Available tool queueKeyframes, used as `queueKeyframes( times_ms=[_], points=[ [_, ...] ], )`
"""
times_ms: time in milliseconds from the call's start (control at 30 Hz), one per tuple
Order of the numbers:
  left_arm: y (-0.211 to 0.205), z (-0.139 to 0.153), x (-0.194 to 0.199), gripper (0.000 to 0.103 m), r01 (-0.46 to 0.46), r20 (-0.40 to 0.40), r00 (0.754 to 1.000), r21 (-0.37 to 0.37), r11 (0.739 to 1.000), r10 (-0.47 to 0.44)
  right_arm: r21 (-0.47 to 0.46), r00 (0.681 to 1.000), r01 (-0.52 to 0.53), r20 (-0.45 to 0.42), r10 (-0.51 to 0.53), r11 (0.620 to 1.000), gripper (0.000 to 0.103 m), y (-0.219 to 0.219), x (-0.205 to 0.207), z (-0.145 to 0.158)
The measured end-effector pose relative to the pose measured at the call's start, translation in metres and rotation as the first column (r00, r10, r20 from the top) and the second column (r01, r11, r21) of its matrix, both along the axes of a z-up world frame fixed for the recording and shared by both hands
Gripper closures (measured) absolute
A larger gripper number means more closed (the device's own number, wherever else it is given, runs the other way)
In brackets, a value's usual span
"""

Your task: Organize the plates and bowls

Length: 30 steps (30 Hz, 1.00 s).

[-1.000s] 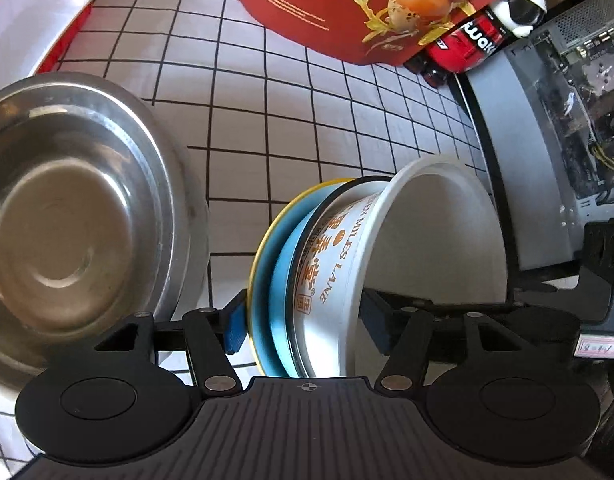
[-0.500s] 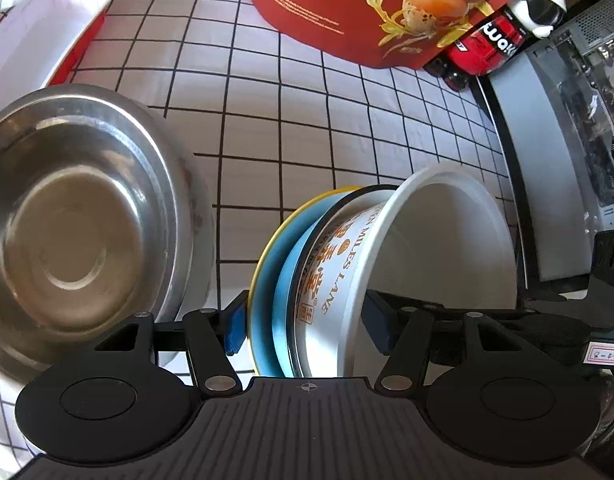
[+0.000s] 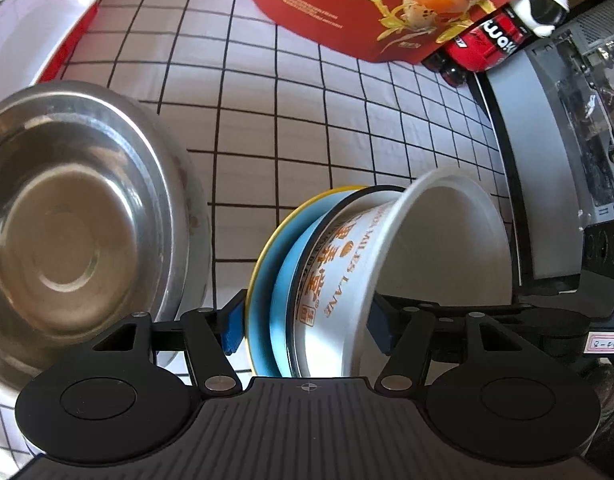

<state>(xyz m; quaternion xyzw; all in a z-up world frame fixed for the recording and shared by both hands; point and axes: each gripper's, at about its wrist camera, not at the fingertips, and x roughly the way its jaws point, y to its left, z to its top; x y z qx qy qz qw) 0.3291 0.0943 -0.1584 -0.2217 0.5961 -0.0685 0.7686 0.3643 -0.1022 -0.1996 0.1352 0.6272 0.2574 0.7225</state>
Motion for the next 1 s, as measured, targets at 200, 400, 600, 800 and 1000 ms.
queueKeyframes(
  times_ms=[200, 400, 600, 800, 1000],
  points=[
    [0.004, -0.002, -0.001, 0.038, 0.022, -0.019, 1.000, -0.036, 0.999, -0.022, 0.001, 1.000, -0.029, -0.003, 0.029, 1.000, 0.033, 0.004, 0.000, 0.001],
    [0.012, -0.006, 0.000, 0.038, 0.004, -0.042, 0.999, -0.096, 0.995, -0.008, 0.035, 0.999, -0.032, -0.029, 0.033, 0.999, 0.033, 0.001, 0.002, -0.001],
    [0.003, 0.000, -0.009, 0.038, 0.014, -0.026, 1.000, -0.040, 0.999, -0.015, 0.045, 0.999, -0.027, -0.036, 0.029, 0.999, 0.033, 0.002, -0.004, 0.000],
    [-0.003, 0.004, -0.011, 0.038, 0.031, -0.017, 0.999, 0.003, 1.000, -0.031, 0.046, 1.000, -0.013, -0.026, 0.014, 0.999, 0.036, 0.001, -0.008, 0.000],
    [-0.007, 0.007, -0.010, 0.038, 0.042, -0.002, 0.999, 0.023, 0.999, -0.042, 0.040, 1.000, -0.017, -0.016, 0.018, 0.999, 0.036, 0.000, -0.011, 0.000]
  ],
)
